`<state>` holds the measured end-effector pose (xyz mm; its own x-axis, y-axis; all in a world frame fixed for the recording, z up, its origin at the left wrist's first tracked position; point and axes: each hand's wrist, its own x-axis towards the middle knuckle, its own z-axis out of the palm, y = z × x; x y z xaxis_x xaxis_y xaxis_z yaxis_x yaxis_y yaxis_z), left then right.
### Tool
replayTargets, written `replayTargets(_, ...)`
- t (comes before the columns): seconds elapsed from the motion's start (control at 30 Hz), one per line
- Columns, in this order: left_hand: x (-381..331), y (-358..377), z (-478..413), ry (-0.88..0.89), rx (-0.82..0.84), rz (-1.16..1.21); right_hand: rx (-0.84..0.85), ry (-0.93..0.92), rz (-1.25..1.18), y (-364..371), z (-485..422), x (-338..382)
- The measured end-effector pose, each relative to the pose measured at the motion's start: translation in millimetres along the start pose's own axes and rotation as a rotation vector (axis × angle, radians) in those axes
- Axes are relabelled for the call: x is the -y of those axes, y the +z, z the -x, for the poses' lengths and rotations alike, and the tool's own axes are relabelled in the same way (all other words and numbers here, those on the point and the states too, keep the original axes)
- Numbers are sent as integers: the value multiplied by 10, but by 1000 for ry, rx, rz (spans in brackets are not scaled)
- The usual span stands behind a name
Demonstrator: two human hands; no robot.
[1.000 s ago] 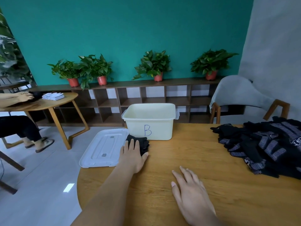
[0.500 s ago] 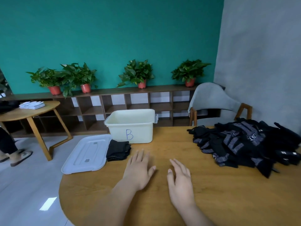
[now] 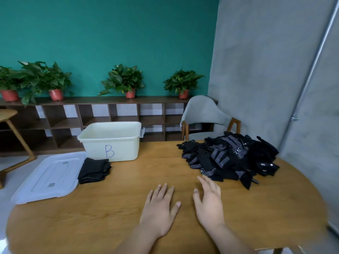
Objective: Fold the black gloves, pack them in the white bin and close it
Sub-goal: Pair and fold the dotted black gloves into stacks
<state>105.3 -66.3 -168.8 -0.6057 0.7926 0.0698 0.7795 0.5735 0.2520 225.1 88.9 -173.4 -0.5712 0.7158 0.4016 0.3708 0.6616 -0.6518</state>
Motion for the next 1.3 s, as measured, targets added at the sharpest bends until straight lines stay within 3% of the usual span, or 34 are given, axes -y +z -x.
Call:
replayTargets(0.2, -25, 43, 23, 6, -10, -44, -29, -17, 305, -275, -403, -449)
replayTargets(0.37, -33, 40, 18, 13, -32, -47, -6, -7, 395, -358, -752, -666)
replayTargets(0.6, -40, 35, -16, 25, -77, -18, 153, 69, 542, -306, -938, -826)
replayTargets(0.77, -25, 38, -36, 21, -86, 4, 17, -29, 546, -262, -915, -844)
replayTargets(0.9, -33, 31, -31, 23, -96, 17, -92, -220, 399, -368, -940, -643)
replayTargets(1.03, -39, 38, -18, 23, -109, 21, -101, -277, 94, -581, -1014, -188)
replayTargets(1.2, -50, 32, 6, 11, -139, 67, -151, -124, -440, -802, -1063, 361)
replayTargets(1.3, -44, 19, 26, -3, -168, 92, -80, -6, -648, -776, -1068, 448)
